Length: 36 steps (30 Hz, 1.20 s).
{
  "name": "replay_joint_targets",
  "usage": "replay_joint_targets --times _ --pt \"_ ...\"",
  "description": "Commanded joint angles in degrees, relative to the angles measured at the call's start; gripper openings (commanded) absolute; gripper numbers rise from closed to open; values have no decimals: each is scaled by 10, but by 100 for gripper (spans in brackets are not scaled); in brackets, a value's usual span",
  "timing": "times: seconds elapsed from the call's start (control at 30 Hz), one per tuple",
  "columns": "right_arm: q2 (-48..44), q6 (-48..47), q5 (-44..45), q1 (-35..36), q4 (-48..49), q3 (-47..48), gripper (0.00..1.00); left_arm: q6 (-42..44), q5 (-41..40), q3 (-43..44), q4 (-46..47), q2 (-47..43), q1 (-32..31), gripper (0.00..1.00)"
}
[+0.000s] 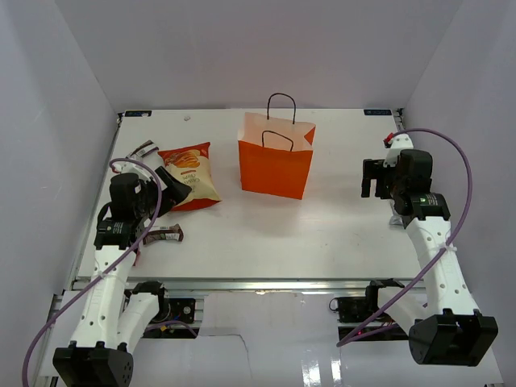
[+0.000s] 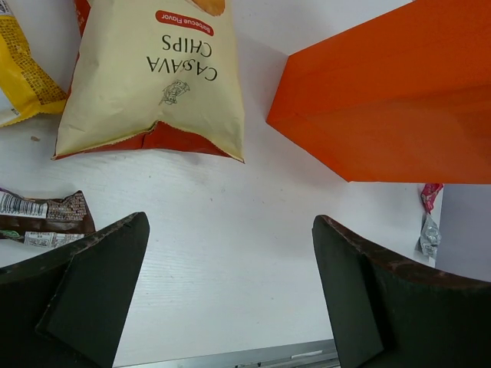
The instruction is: Place the snacks into the paper bag
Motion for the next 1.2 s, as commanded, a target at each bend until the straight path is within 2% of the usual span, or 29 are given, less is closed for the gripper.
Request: replay_joint_targets --times 0.0,0.1,0.13,0.17,0.2,0.37,0.43,0.57,0.67,0.8,0.83,1.0,1.07,1.17 --pt "-7 -20 -70 -1 17 36 90 1 15 5 7 1 1 98" --pt "-21 -96 -183 -1 12 38 90 -9 6 5 -5 11 1 98" --pt "-24 -164 -218 -1 9 37 90 -15 1 4 -8 14 1 98" --pt "-29 -202 -291 -1 -9 38 90 -35 -16 3 -17 17 1 98" --pt "-29 -241 -324 -1 -21 38 90 -48 -25 -1 -22 20 1 98" --pt "-1 -403 -448 -1 -137 64 90 -186 -92 7 -88 62 1 98" --pt "18 -401 -466 -1 -136 58 90 -239 -104 26 -103 101 1 98" --pt "42 -387 -487 -1 -120 53 90 -265 -108 71 -100 169 1 98" --pt "51 -382 -508 -1 -105 51 90 -252 -108 102 -87 223 1 98" --pt "58 -377 -514 -1 -89 50 90 -183 -130 152 -91 290 2 95" --pt "60 -378 -511 -1 -88 50 90 -137 -128 161 -98 300 2 90" --pt "62 -388 -499 -1 -87 40 90 -27 -166 162 -124 253 2 90" --pt "64 -389 -500 -1 -82 32 90 9 -184 133 -122 214 2 96" --pt "73 -384 -509 -1 -79 32 90 56 -185 101 -100 203 3 98"
